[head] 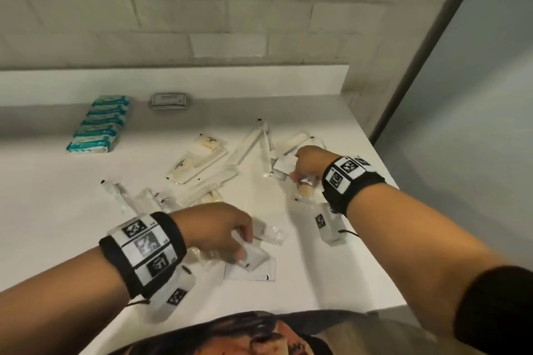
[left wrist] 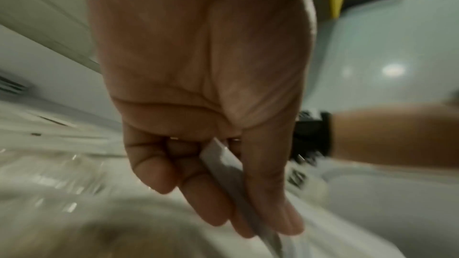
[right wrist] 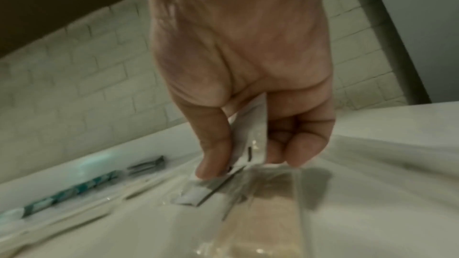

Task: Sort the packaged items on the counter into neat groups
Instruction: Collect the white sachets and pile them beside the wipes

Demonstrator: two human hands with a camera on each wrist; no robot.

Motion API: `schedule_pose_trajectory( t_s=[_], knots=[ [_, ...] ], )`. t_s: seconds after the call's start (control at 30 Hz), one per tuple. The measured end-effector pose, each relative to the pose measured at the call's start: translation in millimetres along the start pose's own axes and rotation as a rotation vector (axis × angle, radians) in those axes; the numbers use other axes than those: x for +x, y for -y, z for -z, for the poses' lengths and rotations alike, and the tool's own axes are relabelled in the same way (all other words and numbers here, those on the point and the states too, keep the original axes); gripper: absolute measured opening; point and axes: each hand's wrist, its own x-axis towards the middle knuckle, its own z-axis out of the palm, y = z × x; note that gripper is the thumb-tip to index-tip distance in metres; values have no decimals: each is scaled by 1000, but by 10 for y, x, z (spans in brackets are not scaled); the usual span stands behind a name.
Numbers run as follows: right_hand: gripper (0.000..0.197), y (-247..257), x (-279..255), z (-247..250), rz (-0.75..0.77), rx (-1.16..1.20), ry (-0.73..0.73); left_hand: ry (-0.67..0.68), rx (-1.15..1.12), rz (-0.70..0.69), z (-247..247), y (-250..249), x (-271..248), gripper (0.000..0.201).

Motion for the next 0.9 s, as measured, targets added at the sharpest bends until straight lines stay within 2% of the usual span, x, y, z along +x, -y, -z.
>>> schedule_pose_trajectory(
  t_s=[0.03, 0.1, 0.23, 0.27, 0.33, 0.37, 0.4, 0.47, 0.5, 0.57, 0.67, 0.73, 0.8, 0.9],
  knots=[
    [42, 42, 18, -2, -9, 42, 2, 19, 72, -2, -64, -28, -5, 27],
    [54, 137, 87, -17, -19, 72, -44, -10, 186, -5, -186, -75, 4, 35],
    [70, 299, 392, -105, -55, 21, -62, -103, 190, 60, -352, -159, 26, 48],
    [65, 332, 377, -114, -43, 22, -85, -117, 214, 70, -382, -193, 14, 48],
    [33, 365, 319, -54, 2, 4, -42, -142, 312, 59, -387, -283, 9, 45],
    [26, 377, 299, -44, 7, 1, -36, -147, 357, 53, -389, -320, 7, 45],
    [30, 387, 231, -19, 1, -7, -14, -149, 392, 52, -371, -359, 9, 45],
    [55, 351, 503, -143, 16, 21, -69, -136, 434, 69, -351, -404, 25, 45],
    [64, 372, 399, -142, 61, 7, -79, -126, 446, 76, -346, -413, 39, 43],
    [59, 461, 74, -116, 105, 43, -72, -107, 459, 96, -341, -435, 50, 38],
    [47, 512, -22, -136, 114, 80, -99, -78, 427, 117, -350, -470, 52, 37],
    [43, 539, -45, -167, 110, 66, -68, -49, 351, 131, -359, -472, 39, 30],
    [43, 522, -105, -188, 167, 61, -78, -33, 301, 100, -378, -433, 24, 16],
    [46, 398, -164, -206, 204, 18, -129, -77, 245, 33, -374, -333, -38, 21]
  ],
)
